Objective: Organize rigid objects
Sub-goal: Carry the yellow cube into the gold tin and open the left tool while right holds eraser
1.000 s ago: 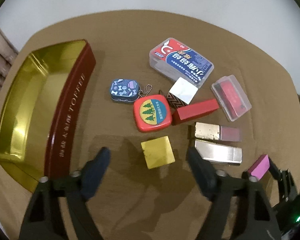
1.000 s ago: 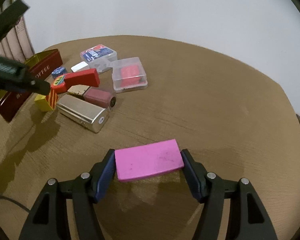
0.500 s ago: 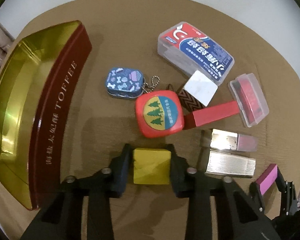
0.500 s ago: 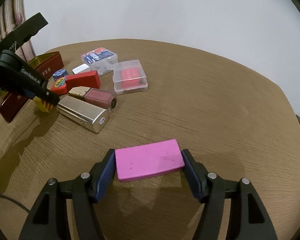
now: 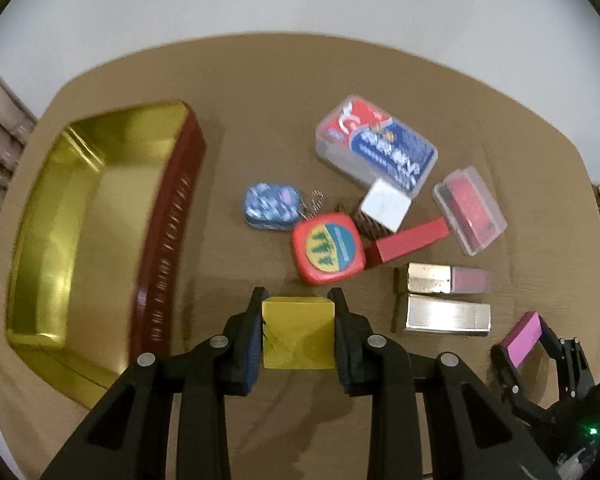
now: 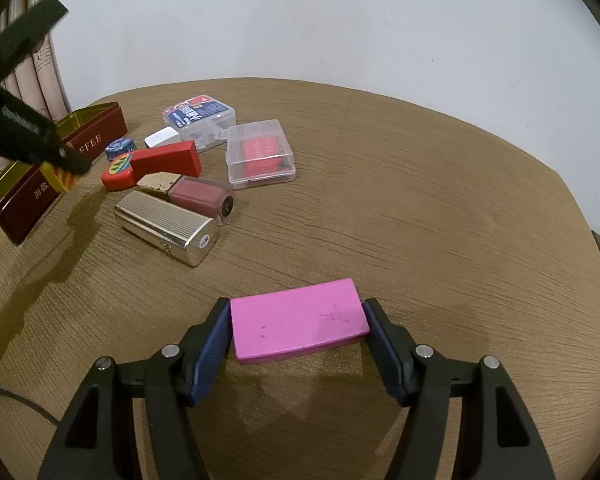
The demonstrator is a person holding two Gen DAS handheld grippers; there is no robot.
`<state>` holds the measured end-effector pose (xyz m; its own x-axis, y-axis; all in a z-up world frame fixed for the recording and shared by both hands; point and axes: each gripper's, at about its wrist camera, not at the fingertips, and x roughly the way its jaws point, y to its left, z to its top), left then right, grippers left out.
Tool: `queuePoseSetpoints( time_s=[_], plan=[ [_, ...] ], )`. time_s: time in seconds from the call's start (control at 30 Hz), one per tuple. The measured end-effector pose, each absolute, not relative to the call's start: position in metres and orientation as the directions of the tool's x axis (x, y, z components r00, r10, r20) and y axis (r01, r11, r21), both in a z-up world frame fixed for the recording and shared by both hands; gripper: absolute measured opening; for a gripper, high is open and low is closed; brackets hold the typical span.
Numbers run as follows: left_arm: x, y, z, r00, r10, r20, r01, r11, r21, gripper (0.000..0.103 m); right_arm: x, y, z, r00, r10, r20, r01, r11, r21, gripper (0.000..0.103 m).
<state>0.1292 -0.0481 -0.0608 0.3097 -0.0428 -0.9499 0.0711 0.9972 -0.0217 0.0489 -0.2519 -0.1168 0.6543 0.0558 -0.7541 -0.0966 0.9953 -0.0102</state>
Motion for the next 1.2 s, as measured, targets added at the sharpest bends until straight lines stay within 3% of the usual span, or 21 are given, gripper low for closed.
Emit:
queuePoseSetpoints(
  time_s=[0.23,0.53,0.73,0.77,0.8,0.83,1.2],
  plan=[
    [0.132,-0.023,-0.033,0.365,-0.004,-0.931,0.052,0.999,0.016,0.027,0.051,-0.251,-0.116,0.643,0.038,-0.765,-0.071,0.997,-0.010,0.066],
    [0.143,0.066,-0.039,0.364,0.112,-0.925,-0.040,0.994,0.104,0.027,0.055,-0.252,-0.116,0.638,0.032,-0.769,-0.067,0.998,-0.014,0.066],
    [0.140,0.112,-0.047,0.353,0.107,-0.929,-0.109,0.991,0.073,0.027,0.056,-0.252,-0.117,0.637,0.032,-0.770,-0.070,0.997,-0.017,0.066],
    [0.140,0.117,-0.050,0.346,0.113,-0.931,-0.116,0.990,0.077,0.026,0.056,-0.252,-0.117,0.636,0.032,-0.771,-0.070,0.997,-0.017,0.066],
    [0.140,0.121,-0.053,0.340,0.117,-0.933,-0.122,0.989,0.080,0.015,0.056,-0.252,-0.117,0.636,0.031,-0.771,-0.069,0.997,-0.018,0.066],
    [0.141,0.126,-0.058,0.331,0.126,-0.935,-0.126,0.988,0.089,0.011,0.056,-0.252,-0.117,0.636,0.030,-0.771,-0.069,0.997,-0.018,0.066],
    [0.138,0.162,-0.090,0.287,0.186,-0.940,-0.199,0.971,0.132,0.013,0.059,-0.254,-0.118,0.634,0.029,-0.773,-0.068,0.998,-0.019,0.066]
  ],
)
